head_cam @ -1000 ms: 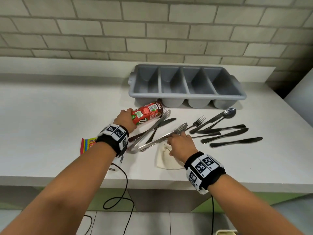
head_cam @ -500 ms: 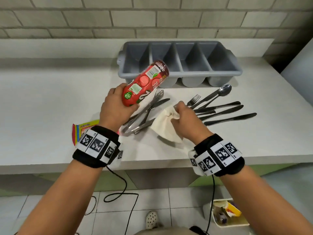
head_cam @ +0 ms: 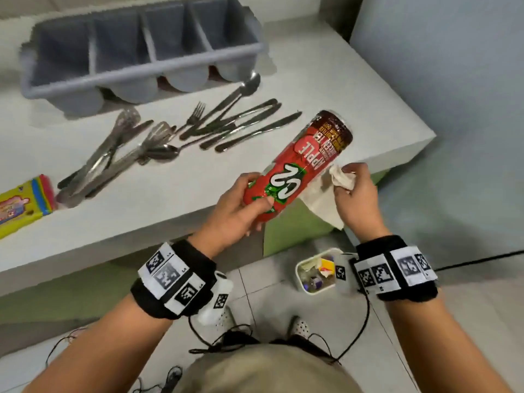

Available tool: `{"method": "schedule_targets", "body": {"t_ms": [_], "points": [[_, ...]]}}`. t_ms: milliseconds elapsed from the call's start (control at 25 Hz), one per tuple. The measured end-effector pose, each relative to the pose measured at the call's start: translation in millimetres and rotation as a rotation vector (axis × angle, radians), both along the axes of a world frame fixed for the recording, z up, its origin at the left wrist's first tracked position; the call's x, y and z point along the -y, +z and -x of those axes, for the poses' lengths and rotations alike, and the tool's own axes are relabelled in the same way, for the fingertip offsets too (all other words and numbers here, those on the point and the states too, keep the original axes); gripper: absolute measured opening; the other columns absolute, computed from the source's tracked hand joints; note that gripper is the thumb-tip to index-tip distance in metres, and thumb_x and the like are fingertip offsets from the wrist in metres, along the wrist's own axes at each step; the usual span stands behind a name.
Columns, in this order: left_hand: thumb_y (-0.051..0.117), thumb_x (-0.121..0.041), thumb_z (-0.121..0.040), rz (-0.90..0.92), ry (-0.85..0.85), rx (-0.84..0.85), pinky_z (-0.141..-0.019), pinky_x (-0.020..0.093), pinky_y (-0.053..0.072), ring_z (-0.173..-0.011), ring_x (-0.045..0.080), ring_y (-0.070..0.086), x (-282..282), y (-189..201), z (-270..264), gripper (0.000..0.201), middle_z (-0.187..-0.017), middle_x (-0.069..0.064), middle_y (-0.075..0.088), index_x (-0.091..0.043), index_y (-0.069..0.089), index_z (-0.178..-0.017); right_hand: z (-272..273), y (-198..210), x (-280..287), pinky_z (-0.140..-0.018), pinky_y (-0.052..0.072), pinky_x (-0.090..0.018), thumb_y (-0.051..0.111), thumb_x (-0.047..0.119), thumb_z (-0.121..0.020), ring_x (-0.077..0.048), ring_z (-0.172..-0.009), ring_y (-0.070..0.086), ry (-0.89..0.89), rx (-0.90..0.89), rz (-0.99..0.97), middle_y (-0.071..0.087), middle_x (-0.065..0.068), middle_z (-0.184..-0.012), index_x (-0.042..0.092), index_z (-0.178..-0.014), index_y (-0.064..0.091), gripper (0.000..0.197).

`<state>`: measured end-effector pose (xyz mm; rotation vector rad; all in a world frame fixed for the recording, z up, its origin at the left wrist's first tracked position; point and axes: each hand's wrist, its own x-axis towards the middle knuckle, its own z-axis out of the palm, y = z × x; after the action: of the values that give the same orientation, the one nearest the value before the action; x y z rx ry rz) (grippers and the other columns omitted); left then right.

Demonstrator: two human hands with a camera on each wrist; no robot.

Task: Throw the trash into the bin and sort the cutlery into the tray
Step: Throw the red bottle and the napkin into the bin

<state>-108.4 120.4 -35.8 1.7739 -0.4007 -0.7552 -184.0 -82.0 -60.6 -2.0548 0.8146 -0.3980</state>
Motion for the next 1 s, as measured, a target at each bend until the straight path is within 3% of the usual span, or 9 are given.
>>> {"method": "schedule_targets", "body": {"t_ms": [120,280,440,480,560,640,720,800,1000], "points": [[0.056,-0.028,-0.075,-0.106,-0.107,-0.118,-0.035,0.018,0.037,-0.043,0.008,0.051,42,-45,46,0.046,-0.087,0.002,0.062,-0.023,0.042,-0.118,64,-46,53,-0.067,0.033,-0.017,0.047,-0.007,-0.083,-0.030,-0.091,0.056,-0.181,-0.146,-0.111,0.058,-0.018,-0.101,-0.002,-0.118,0.048,0.036],[0.052,-0.011,-0.091,-0.311,-0.163,-0.225,-0.032,0.014,0.034,-0.050,0.015,0.046,73,-111,80,0.042,-0.083,0.000,0.059,-0.012,0.038,-0.130,121,-111,89,-0.085,0.046,-0.037,0.050,0.000,-0.083,-0.039,-0.104,0.060,-0.341,-0.325,-0.233,0.062,-0.026,-0.111,0.004,-0.121,0.049,0.038],[0.053,-0.010,-0.089,-0.489,-0.221,-0.237,-0.031,0.013,0.037,-0.051,0.013,0.048,105,-178,83,0.050,-0.085,0.005,0.058,-0.008,0.034,-0.135,143,-179,96,-0.089,0.045,-0.038,0.054,0.007,-0.086,-0.040,-0.108,0.059,-0.425,-0.445,-0.308,0.061,-0.028,-0.116,-0.001,-0.121,0.049,0.036],[0.055,-0.010,-0.089,-0.526,-0.235,-0.238,-0.035,0.015,0.044,-0.055,0.013,0.051,114,-195,81,0.053,-0.090,0.008,0.059,-0.008,0.033,-0.136,143,-200,94,-0.089,0.047,-0.042,0.054,0.006,-0.084,-0.042,-0.105,0.060,-0.418,-0.467,-0.332,0.062,-0.029,-0.114,-0.001,-0.121,0.049,0.037],[0.059,-0.010,-0.087,-0.577,-0.284,-0.237,-0.066,0.031,0.056,-0.075,0.020,0.057,137,-238,76,0.057,-0.103,0.017,0.061,-0.006,0.032,-0.138,142,-249,94,-0.085,0.053,-0.052,0.052,0.001,-0.079,-0.044,-0.099,0.062,-0.438,-0.459,-0.409,0.062,-0.029,-0.110,0.000,-0.118,0.051,0.039],[0.060,-0.011,-0.088,-0.626,-0.375,-0.239,-0.084,0.035,0.050,-0.099,0.029,0.062,155,-284,70,0.057,-0.116,0.018,0.063,-0.006,0.034,-0.138,137,-293,97,-0.084,0.053,-0.053,0.049,-0.003,-0.079,-0.041,-0.099,0.061,-0.466,-0.477,-0.467,0.062,-0.025,-0.111,0.000,-0.116,0.053,0.037],[0.062,-0.014,-0.087,-0.657,-0.481,-0.235,-0.090,0.033,0.048,-0.110,0.030,0.062,172,-343,64,0.057,-0.123,0.017,0.063,-0.008,0.037,-0.137,132,-348,103,-0.090,0.051,-0.045,0.047,-0.004,-0.082,-0.039,-0.105,0.058,-0.504,-0.524,-0.478,0.061,-0.025,-0.116,0.000,-0.120,0.052,0.038],[0.064,-0.015,-0.086,-0.689,-0.550,-0.207,-0.098,0.039,0.050,-0.110,0.029,0.063,189,-399,58,0.058,-0.125,0.018,0.063,-0.008,0.036,-0.137,125,-403,109,-0.094,0.044,-0.035,0.047,-0.004,-0.082,-0.036,-0.111,0.055,-0.507,-0.566,-0.512,0.058,-0.024,-0.122,0.001,-0.125,0.049,0.044],[0.062,-0.016,-0.081,-0.676,-0.624,-0.141,-0.104,0.048,0.045,-0.114,0.031,0.058,220,-525,52,0.070,-0.132,0.016,0.050,-0.021,0.027,-0.141,103,-514,129,-0.101,0.040,-0.031,0.045,-0.004,-0.085,-0.033,-0.120,0.050,-0.556,-0.564,-0.576,0.044,-0.020,-0.138,0.005,-0.141,0.032,0.058]]}}
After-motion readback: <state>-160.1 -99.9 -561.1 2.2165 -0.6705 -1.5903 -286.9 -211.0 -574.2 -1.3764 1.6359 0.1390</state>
